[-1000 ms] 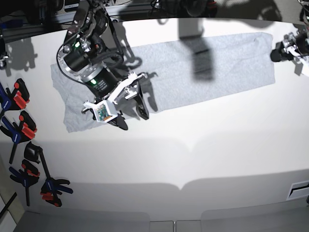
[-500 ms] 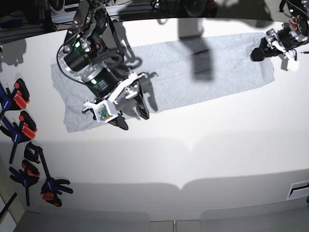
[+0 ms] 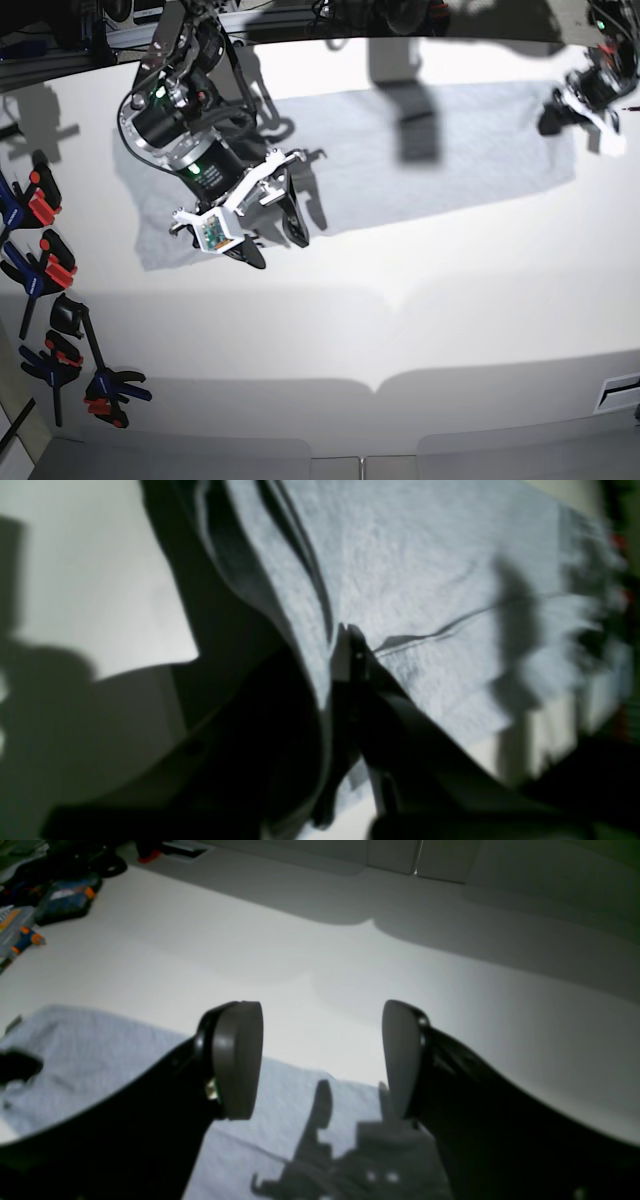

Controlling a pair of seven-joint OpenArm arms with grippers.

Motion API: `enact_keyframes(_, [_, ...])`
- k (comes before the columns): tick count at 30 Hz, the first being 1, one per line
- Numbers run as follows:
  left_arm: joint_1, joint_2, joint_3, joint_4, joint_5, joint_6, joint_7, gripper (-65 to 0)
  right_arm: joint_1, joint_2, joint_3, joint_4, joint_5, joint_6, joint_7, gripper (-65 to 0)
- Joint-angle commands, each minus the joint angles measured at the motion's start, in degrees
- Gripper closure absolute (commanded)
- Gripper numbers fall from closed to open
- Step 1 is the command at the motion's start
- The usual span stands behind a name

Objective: Fold the T-shirt properly
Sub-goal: 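Grasp the shirt end with the left gripper and fold it toward the right gripper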

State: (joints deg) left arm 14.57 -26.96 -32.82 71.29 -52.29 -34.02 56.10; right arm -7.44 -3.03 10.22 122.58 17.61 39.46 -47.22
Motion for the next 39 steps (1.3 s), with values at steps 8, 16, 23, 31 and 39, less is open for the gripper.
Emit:
enact_keyframes(8, [-6.8,-10.7,-0.5,3.3,2.8,5.8,3.0,0.0,0.8,-0.2,-0.1,0.9,1.0,0.2,1.6,-35.1])
enact_keyframes(16, [-7.1,-9.3,-0.5,16.5,2.7,5.8,5.8,0.0,0.8,-0.1,-0.1,0.9,1.0,0.2,1.6,-35.0])
enact_keyframes(23, [-7.1,0.1,0.3,29.7,2.1,5.7,5.4,0.0,1.0,-0.1,-0.1,0.9,1.0,0.2,1.8,-35.1])
enact_keyframes(31, [-5.9,9.2,14.4,29.9,12.4,5.8,3.8,0.0,1.1,-0.1,-0.1,0.9,1.0,0.2,1.8,-35.1])
enact_keyframes(39, [-5.9,10.1,23.7,29.9,17.7,5.8,-1.3,0.0,1.1,-0.1,-0.1,0.9,1.0,0.2,2.2,-35.1])
